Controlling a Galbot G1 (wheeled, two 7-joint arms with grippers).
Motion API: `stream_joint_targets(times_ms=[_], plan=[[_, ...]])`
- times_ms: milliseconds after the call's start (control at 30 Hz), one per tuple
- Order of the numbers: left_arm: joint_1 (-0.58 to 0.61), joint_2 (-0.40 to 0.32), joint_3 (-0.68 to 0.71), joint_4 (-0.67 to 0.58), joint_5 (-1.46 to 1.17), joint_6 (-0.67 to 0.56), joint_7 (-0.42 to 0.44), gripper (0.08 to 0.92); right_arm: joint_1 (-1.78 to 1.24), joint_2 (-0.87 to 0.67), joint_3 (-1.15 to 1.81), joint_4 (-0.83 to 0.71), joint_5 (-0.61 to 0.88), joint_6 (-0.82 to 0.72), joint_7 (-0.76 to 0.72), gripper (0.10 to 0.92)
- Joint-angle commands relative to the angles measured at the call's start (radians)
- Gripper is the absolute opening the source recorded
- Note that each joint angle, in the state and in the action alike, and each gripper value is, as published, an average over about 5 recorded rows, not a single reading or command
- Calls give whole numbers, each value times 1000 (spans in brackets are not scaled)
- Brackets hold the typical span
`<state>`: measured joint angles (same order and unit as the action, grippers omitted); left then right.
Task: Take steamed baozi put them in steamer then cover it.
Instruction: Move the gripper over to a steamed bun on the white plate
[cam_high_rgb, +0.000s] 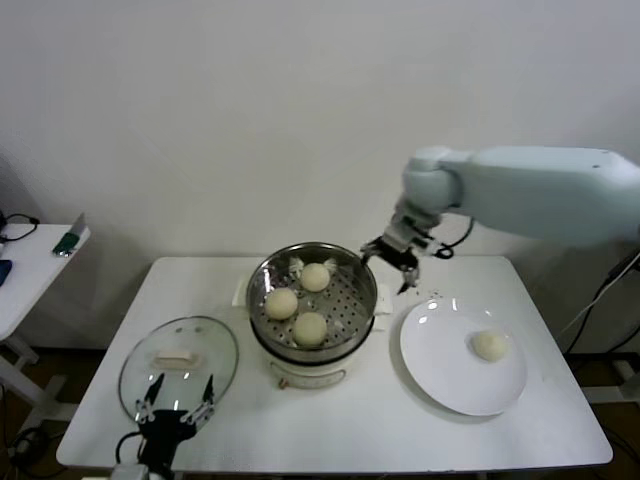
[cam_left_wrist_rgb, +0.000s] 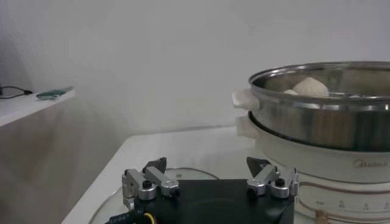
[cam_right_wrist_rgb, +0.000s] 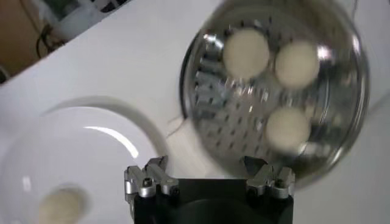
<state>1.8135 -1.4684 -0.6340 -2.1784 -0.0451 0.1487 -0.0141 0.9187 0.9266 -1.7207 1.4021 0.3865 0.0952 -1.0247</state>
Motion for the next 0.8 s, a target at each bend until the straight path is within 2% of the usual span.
stream_joint_targets(times_ms=[33, 200, 367, 800], plan=[[1, 1, 0, 1, 1, 0, -1, 823, -34, -328, -105, -67, 73, -267, -25, 823], [-9, 4, 1, 5, -4, 3, 3, 823, -233, -398, 26, -99, -62, -292, -3, 823], [-14, 6, 1, 12, -6, 4, 7, 823, -425, -400, 186, -157, -143, -299, 16, 823], [-9, 0, -4, 31, -6, 0, 6, 823, -701, -326, 421, -275, -213, -310, 51, 823]])
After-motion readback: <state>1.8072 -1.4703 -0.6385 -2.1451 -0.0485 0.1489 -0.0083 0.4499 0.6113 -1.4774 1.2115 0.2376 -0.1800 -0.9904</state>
